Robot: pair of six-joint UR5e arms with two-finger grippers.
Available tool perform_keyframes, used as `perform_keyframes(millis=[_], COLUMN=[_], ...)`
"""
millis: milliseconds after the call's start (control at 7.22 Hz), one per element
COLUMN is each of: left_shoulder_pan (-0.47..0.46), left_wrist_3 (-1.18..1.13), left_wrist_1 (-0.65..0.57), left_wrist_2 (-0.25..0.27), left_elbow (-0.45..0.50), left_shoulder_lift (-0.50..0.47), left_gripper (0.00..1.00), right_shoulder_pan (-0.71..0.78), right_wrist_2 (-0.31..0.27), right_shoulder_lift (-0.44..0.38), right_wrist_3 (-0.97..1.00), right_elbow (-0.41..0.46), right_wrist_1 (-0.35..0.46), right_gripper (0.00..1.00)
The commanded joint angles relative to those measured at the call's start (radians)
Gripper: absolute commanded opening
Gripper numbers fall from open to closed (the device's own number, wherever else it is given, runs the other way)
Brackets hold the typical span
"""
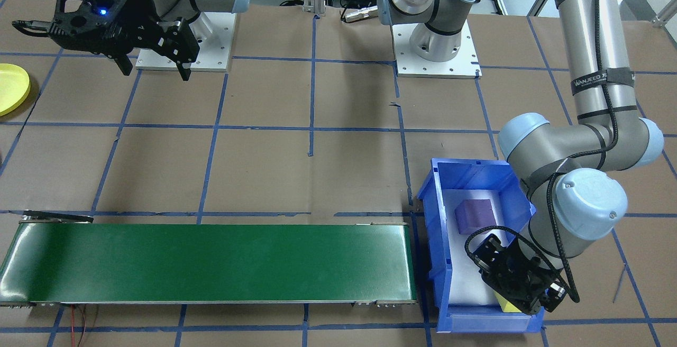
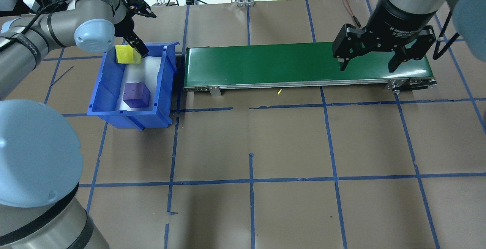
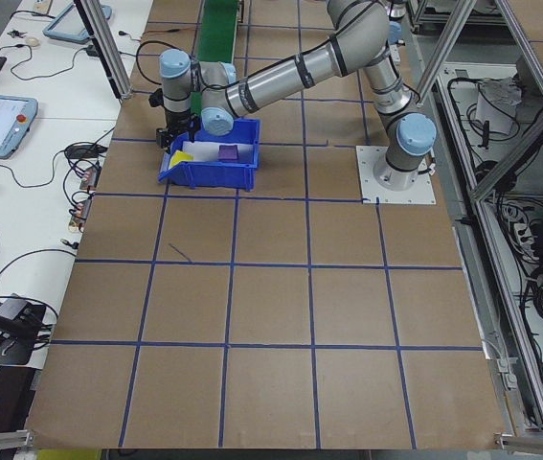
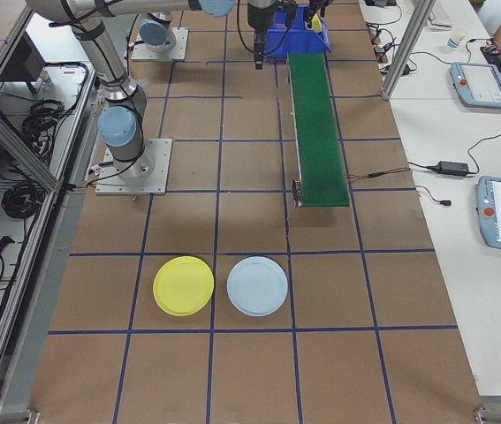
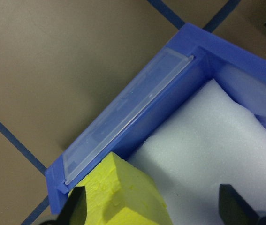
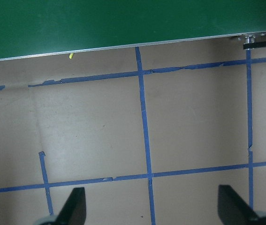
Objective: Move block left to right into plate
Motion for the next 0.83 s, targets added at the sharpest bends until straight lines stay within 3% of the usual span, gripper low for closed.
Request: perform_keyframes(millis=[0,277,415,692], left_shoulder_pan=[0.017,0.036,0.036,0.036], left_wrist_3=[0.086,0.137,0.137,0.137], left_wrist_1=[0.012,0.045,0.091,0.093], left_wrist_2=[0.000,-0.007,-0.007,-0.007], left_elbow=[-0.036,-0.024,-0.034,-0.039], left_shoulder_lift=[0.001,-0.002,-0.003,0.001], left_gripper=[0.99,0.97,0.87,0.54], right_shoulder_pan=[0.006,-0.001,-0.005,0.001], right_wrist_2=[0.004,0.002,0.002,0.002], right_shoulder_lift=[0.000,0.000,0.000,0.000], right_wrist_3=[-0.003,-0.005,-0.005,0.001], right_elbow=[0.005,0.008,0.006,0.006], right_wrist_1=[0.003,0.005,0.005,0.005], right_gripper=[1.00,1.00,1.00,1.00])
